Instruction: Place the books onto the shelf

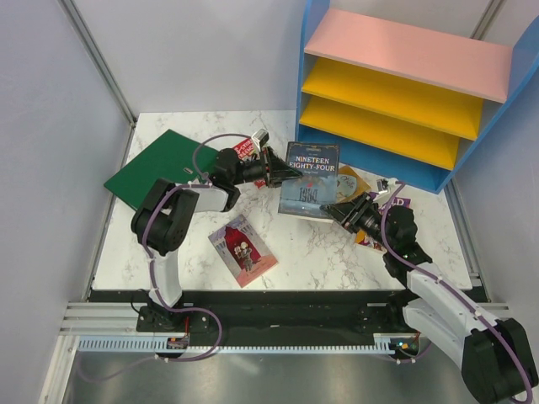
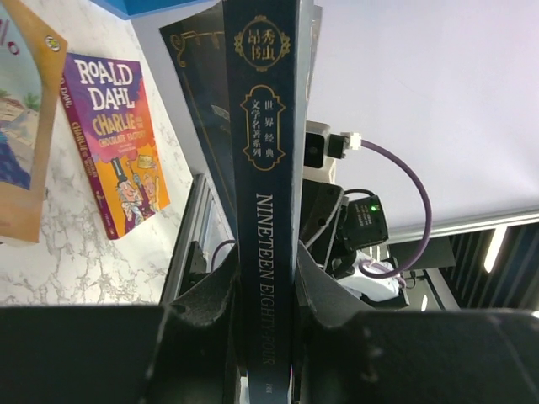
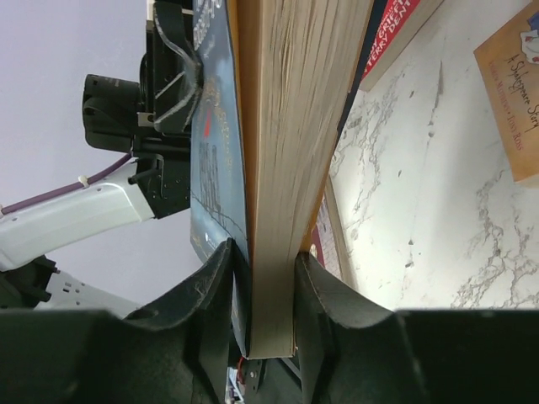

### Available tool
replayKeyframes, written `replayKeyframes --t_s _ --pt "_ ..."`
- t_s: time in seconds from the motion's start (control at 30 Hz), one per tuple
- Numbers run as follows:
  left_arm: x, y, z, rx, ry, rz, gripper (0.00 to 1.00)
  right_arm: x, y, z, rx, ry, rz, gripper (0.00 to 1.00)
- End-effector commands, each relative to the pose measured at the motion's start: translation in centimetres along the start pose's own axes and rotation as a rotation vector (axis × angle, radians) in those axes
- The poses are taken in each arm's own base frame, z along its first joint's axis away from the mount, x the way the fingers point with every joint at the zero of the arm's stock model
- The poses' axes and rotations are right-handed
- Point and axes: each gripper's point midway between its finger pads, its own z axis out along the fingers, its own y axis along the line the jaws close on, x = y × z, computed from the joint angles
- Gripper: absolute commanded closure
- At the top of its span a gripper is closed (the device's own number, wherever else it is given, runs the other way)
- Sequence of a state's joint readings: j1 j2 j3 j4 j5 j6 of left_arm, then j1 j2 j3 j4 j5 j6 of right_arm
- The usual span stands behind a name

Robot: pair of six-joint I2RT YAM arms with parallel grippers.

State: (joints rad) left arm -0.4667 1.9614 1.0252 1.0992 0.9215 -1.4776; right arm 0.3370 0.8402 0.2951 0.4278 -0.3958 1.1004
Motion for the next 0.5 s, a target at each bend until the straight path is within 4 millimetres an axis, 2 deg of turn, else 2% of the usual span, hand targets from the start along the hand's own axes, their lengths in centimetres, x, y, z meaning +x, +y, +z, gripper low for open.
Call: replayKeyframes --t_s 0.0,0.1,0.2,0.33,0.37,0.4,0.43,0.47 --pt "1.3 -0.3 1.7 0.033 0.029 0.074 0.98 -1.6 4.5 0.2 -0.123 -0.018 -0.064 0.63" --pt "1.7 0.4 2.4 0.005 0.040 0.072 0.98 -1.6 4.8 0.2 -0.130 -0.012 -0.065 0.58" --pt "1.8 0.7 2.9 -0.009 0.035 0.076 0.98 -1.5 5.2 0.3 -0.143 0.009 -0.068 0.49" --pt "1.2 0.5 3.3 -0.016 0.017 0.075 0.98 -0.8 5.8 0.4 -0.181 0.063 -0.071 0.47" --pt "1.0 0.3 3.4 -0.013 0.015 0.081 0.98 -0.6 5.9 0.5 -0.188 0.073 -0.071 0.48" --pt "0.9 0.2 3.5 -0.016 0.017 0.078 0.98 -0.6 6.0 0.7 -0.196 0.081 -0.072 0.54" --pt "0.9 -0.1 3.5 -0.011 0.023 0.084 0.98 -0.5 6.0 0.7 -0.201 0.090 -0.061 0.70" --pt "0.8 -0.3 3.6 -0.010 0.026 0.097 0.98 -0.2 6.3 0.7 -0.215 0.110 -0.063 0.77"
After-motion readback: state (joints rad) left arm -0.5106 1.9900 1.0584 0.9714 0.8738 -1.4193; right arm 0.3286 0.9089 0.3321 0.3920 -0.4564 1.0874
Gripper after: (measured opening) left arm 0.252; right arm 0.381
